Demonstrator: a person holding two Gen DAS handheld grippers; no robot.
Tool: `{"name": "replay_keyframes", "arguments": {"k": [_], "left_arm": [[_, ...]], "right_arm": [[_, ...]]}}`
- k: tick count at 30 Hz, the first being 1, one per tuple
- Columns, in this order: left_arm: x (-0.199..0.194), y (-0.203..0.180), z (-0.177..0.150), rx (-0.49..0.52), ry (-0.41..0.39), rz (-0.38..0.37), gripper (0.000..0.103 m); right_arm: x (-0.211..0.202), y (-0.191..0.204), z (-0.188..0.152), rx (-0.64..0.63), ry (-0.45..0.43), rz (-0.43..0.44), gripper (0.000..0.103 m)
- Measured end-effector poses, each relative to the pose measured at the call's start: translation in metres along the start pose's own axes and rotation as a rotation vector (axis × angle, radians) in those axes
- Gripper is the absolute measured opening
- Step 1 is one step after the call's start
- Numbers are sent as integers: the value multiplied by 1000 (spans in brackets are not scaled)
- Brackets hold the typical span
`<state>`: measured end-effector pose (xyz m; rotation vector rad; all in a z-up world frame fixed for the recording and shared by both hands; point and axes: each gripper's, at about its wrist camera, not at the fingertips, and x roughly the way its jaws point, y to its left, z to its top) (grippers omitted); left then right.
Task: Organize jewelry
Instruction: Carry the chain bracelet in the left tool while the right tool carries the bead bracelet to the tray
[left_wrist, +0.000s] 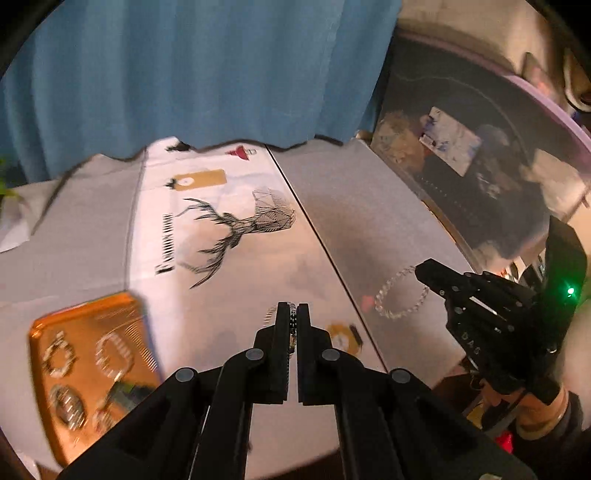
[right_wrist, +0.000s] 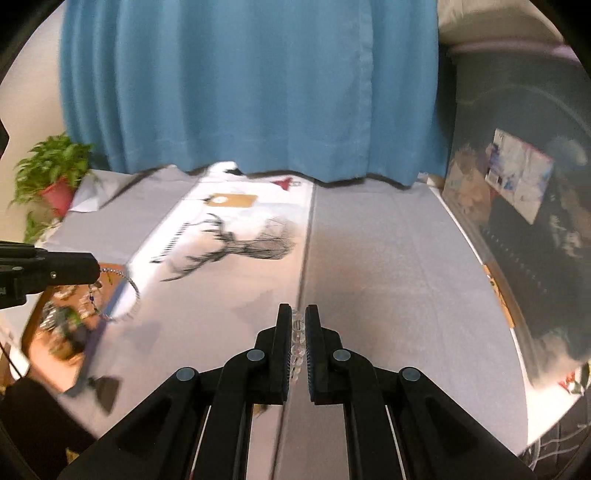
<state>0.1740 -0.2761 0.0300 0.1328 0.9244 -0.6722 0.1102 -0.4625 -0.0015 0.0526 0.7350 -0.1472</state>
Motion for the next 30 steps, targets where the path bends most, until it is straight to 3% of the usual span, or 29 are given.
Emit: {"name": "replay_keyframes", "arguments": {"k": [7, 13, 23, 30], "left_arm": [[-74, 8, -74, 12, -42, 64, 1], [-122, 23, -139, -14, -54, 107, 1], [-174, 46, -238, -81, -54, 147, 1], [-185, 53, -278, -117, -39, 155, 1]], "right_arm": [[-88, 58, -43, -38, -35, 74, 8], [-139, 109, -88, -70, -26, 144, 8], [-186, 183, -152, -154, 15, 233, 8], [-200, 226, -183, -235, 46, 287, 8]]}}
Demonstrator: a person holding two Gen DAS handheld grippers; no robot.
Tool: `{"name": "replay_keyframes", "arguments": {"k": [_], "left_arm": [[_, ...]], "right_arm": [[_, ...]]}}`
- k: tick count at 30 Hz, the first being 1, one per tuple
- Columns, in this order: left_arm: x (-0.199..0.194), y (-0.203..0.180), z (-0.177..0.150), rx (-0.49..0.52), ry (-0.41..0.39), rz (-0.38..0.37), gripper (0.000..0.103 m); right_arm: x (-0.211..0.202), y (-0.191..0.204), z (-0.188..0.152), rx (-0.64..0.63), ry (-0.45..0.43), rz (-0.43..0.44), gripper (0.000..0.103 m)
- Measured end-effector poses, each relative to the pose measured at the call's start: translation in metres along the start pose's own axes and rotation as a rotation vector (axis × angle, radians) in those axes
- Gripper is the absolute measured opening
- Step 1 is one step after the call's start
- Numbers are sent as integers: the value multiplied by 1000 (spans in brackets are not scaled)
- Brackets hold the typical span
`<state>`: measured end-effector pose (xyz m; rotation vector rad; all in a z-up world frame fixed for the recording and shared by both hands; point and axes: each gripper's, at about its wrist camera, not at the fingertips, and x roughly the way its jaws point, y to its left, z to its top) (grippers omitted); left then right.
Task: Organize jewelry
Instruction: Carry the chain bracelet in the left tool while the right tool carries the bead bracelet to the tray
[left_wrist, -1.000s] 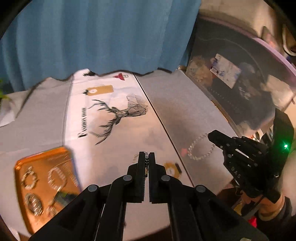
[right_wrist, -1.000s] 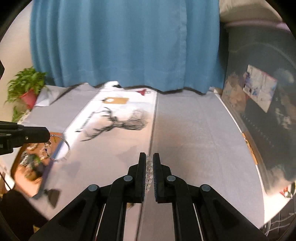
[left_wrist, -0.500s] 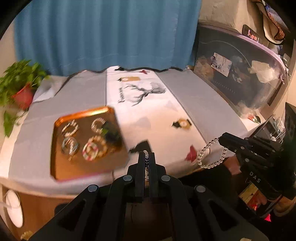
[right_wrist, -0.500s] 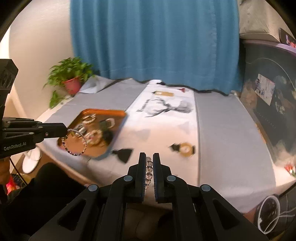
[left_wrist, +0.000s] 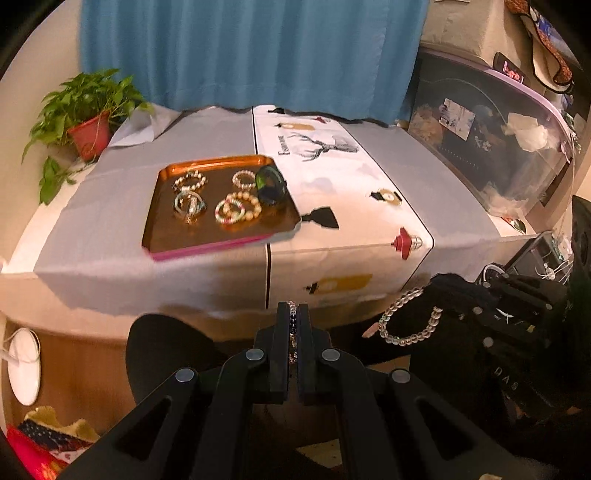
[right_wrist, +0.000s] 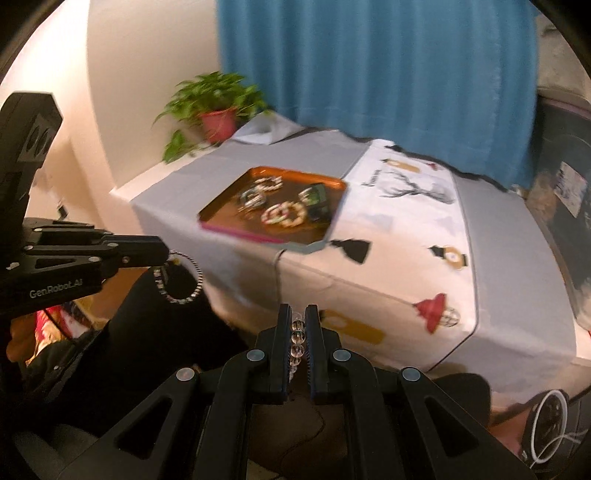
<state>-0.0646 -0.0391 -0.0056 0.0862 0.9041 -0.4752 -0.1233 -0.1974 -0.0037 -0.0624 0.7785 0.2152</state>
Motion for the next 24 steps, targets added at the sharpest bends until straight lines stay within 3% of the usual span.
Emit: {"name": "replay_keyframes", "arguments": {"k": [7, 24], "left_arm": [[-2, 2, -13, -2, 3, -17, 1], [2, 12, -9, -19, -3, -30, 1]], "right_arm": [[3, 25, -8, -53, 37, 24, 8], [20, 34, 0, -88, 71, 18, 8]]}}
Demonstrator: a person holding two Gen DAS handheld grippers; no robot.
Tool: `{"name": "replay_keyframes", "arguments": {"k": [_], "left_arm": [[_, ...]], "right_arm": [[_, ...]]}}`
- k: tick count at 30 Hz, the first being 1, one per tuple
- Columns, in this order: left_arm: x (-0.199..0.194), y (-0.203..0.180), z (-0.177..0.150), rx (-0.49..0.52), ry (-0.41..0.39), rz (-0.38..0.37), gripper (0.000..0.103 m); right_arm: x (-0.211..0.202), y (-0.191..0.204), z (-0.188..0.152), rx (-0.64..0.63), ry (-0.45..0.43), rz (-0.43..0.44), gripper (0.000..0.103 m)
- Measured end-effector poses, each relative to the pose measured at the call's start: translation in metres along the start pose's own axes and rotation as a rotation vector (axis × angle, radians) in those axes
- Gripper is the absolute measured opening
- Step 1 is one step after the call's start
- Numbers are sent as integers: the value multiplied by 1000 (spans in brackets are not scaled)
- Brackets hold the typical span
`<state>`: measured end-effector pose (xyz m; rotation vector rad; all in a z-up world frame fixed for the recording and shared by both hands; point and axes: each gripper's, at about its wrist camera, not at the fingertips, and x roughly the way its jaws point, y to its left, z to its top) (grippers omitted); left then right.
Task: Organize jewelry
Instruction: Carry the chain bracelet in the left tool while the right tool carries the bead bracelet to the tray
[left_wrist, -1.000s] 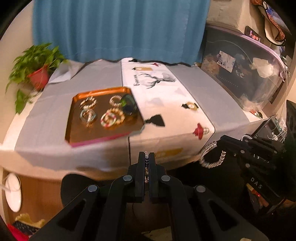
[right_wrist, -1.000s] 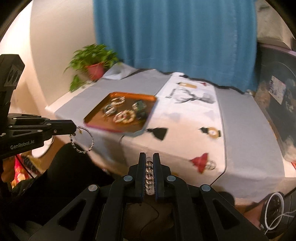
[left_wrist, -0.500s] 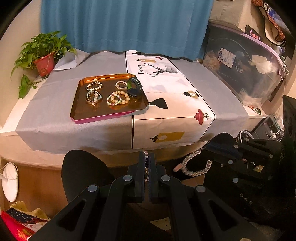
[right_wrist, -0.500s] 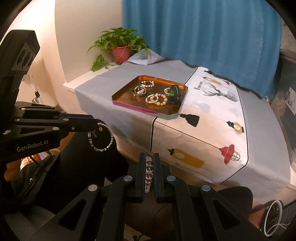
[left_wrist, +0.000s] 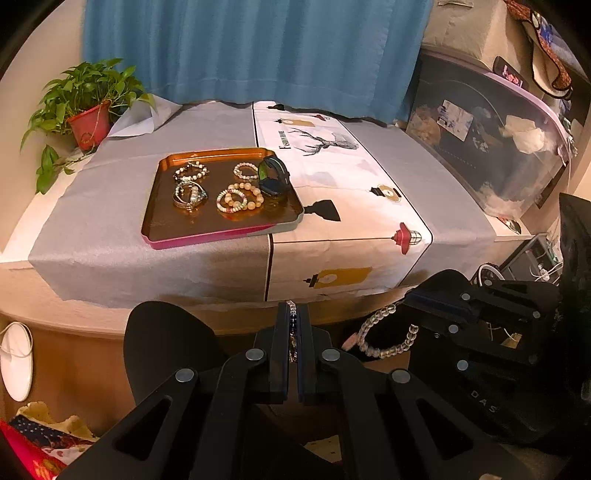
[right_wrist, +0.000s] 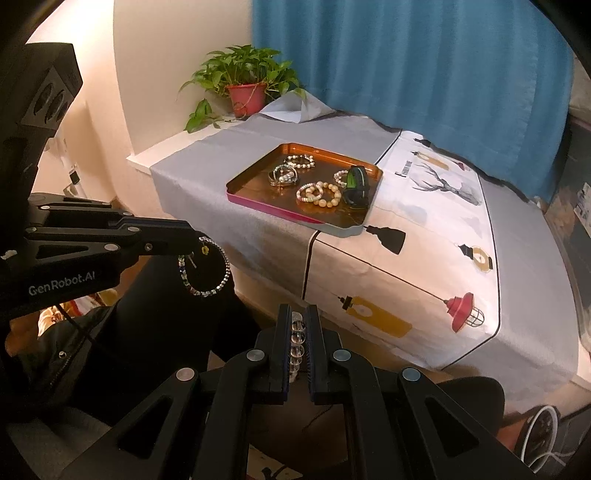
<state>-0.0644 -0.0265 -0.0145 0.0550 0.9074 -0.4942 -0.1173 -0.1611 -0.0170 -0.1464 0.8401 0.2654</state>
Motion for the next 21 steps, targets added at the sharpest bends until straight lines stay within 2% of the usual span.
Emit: {"name": "replay_keyframes", "arguments": {"k": [9, 21], "left_arm": [[11, 38, 32, -49, -28, 16, 1], [45, 96, 105, -85, -99, 63, 1]], "right_arm": [[27, -8, 30, -4, 14, -16, 8], [85, -30, 120, 1, -56, -18, 8]]}}
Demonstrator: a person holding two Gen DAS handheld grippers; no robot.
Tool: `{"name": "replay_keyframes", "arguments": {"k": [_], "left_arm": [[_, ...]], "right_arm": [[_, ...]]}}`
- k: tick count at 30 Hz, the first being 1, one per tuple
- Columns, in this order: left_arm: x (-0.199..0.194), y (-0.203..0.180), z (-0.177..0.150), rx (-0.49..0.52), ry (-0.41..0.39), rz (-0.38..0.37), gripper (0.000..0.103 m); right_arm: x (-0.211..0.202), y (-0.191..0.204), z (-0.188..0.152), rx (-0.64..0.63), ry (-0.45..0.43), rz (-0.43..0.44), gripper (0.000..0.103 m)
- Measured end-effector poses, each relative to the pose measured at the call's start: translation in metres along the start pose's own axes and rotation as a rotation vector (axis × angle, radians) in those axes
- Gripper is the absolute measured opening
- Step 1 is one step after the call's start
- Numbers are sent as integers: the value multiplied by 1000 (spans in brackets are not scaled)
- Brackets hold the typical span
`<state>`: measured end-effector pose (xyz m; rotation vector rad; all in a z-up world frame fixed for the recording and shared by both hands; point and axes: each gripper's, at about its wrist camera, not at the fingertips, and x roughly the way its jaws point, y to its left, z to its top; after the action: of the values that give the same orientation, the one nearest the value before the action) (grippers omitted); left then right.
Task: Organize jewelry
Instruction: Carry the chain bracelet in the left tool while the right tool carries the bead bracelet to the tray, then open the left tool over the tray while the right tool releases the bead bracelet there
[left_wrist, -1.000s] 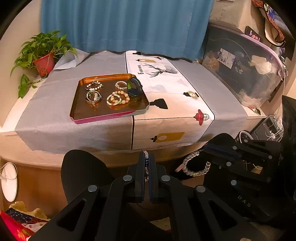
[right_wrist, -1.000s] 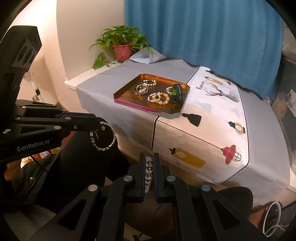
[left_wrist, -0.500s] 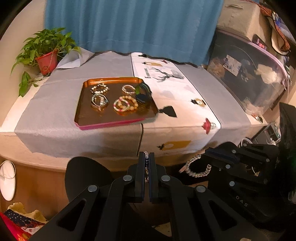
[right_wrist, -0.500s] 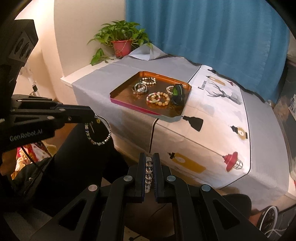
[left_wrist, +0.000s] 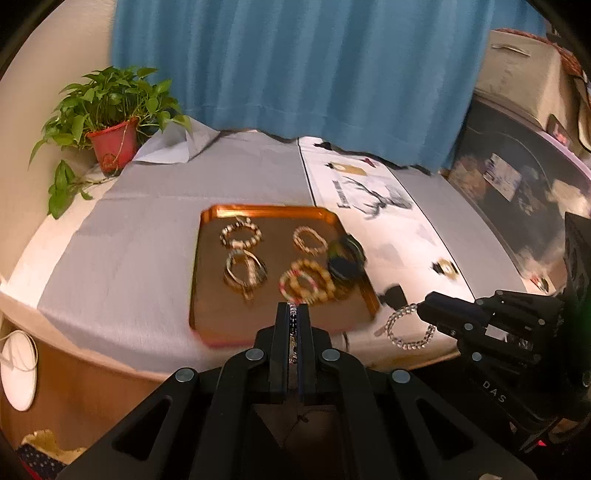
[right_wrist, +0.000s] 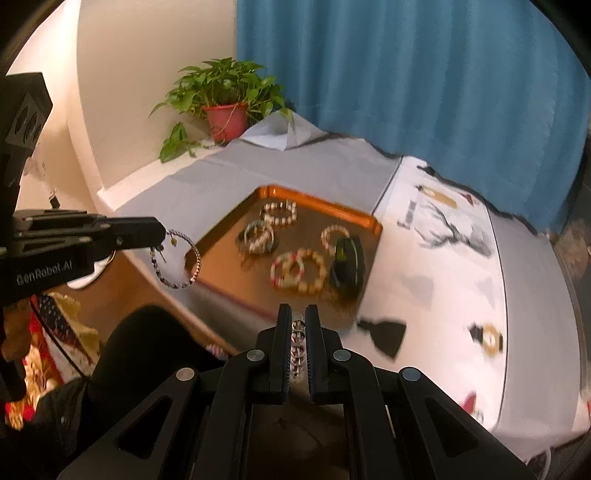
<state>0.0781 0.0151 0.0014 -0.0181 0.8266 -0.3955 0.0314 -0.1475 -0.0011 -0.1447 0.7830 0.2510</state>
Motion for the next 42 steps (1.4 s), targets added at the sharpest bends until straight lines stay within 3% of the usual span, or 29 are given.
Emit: {"name": "replay_keyframes", "arguments": {"k": [12, 23, 24, 26, 27, 28, 31, 34, 42], "left_arm": [[94, 39, 79, -2, -7, 14, 1], [178, 68, 97, -29, 60, 72, 1], [180, 70, 97, -25, 47, 103, 4], [184, 71, 97, -12, 61, 143, 32], [184, 72, 97, -12, 78, 167, 77], [181, 73, 95, -18, 75, 209, 103], [158, 69, 83, -13, 3, 244, 103], [138, 61, 67, -12, 28, 264, 103], [63, 25, 9, 7, -11, 274, 103]], "right_arm": [[102, -21, 79, 17, -26, 22, 8], [175, -39, 109, 18, -11, 14, 8], [181, -38, 108, 8, -10, -11, 10], [191, -34, 106, -26, 19, -77, 22], [195, -33, 103, -39, 43, -114, 47], [195, -32, 99, -42, 50, -125, 70], [181, -29, 91, -54, 22, -122, 75], [157, -23, 77, -61, 13, -134, 75], [89, -4, 25, -28, 2, -158, 78]]}}
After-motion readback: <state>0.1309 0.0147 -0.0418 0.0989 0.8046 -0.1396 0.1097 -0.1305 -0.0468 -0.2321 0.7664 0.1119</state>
